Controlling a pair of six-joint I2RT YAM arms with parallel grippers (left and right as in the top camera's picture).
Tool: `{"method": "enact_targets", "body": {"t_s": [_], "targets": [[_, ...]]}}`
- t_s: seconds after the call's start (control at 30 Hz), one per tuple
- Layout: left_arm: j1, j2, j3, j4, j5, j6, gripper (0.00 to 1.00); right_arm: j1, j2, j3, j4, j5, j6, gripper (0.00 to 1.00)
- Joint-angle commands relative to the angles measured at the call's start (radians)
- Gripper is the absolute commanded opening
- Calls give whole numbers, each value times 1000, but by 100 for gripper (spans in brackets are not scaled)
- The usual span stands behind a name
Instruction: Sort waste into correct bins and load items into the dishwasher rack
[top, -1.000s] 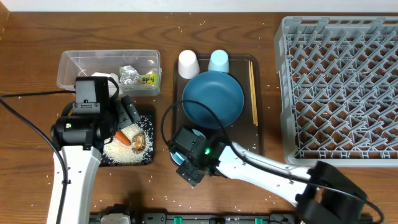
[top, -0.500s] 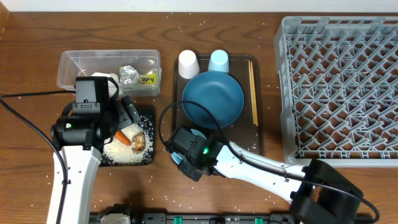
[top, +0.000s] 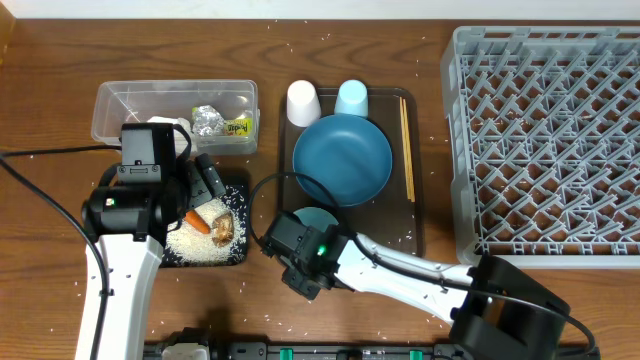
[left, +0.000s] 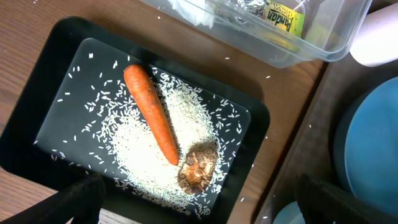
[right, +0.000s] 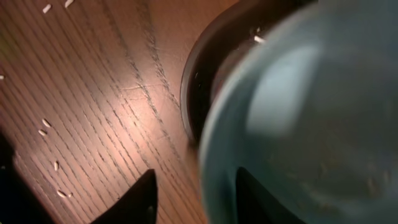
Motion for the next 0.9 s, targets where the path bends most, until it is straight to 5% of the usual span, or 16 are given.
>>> {"method": "enact_targets", "body": {"t_s": [0.0, 0.47, 0.87], "targets": [[2, 4, -1, -3, -8, 6, 98, 10, 5, 16, 0, 0, 16, 29], [2, 4, -1, -3, -8, 5, 98, 9, 8, 16, 1, 3, 22, 2], [2, 4, -1, -3, -8, 5, 98, 7, -3, 40, -20, 8, 22, 1]]}}
